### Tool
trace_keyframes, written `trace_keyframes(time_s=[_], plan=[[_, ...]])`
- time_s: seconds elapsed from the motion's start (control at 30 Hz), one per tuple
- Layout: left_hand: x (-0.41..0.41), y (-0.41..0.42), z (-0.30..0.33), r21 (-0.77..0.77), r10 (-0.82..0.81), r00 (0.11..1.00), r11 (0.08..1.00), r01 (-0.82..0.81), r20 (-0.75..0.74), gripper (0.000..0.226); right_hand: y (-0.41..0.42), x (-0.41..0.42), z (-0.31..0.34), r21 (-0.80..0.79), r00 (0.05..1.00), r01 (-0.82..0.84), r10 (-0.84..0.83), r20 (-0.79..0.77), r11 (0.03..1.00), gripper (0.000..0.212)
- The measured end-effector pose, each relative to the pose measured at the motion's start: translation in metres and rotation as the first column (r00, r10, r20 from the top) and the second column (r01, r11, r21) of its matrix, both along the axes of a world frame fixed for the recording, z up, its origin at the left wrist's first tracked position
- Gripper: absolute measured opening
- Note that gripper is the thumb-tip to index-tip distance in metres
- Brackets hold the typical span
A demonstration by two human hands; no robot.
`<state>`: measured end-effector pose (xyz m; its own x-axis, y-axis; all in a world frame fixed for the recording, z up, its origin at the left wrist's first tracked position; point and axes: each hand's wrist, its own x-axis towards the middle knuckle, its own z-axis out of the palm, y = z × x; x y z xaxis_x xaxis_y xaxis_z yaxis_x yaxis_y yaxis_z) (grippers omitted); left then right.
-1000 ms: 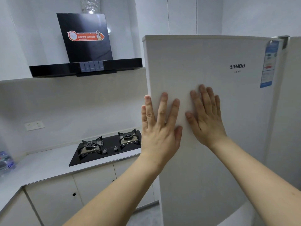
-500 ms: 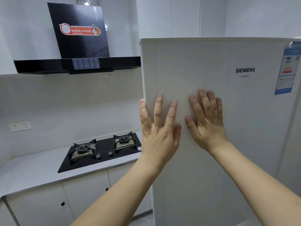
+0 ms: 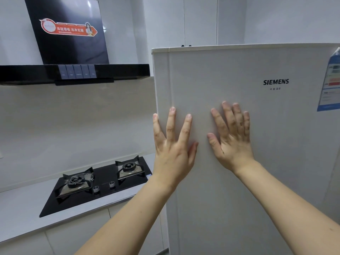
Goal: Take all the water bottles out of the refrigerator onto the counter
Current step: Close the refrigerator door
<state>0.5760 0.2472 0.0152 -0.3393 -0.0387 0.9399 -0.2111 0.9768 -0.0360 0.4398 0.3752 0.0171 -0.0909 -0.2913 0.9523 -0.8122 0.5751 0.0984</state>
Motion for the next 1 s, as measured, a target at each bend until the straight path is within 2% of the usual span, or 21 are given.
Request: trace_keyframes(time_s=[0.43,0.83,1.0], plan=[[-0.06,-0.065,-0.001,0.017,-0.151,0.989,0.988,0.151,0.005,0.063,-0.043,-0.041,0.0,0.024,0.99,0.133,-0.132,-0.055,0.991,0.064],[-0.125,-0.119,-0.001,-0.04,-0.267,0.963,0.963,0.265,-0.04,0.059,-0.064,-0.095,-0.001,0.068,0.961,0.22,-0.204,-0.188,0.973,0.059],[-0.158,-0.138,-0.001,-0.012,-0.316,0.948,0.949,0.316,-0.047,0.059,-0.077,-0.116,-0.001,0.074,0.946,0.262,-0.24,-0.219,0.962,0.062]])
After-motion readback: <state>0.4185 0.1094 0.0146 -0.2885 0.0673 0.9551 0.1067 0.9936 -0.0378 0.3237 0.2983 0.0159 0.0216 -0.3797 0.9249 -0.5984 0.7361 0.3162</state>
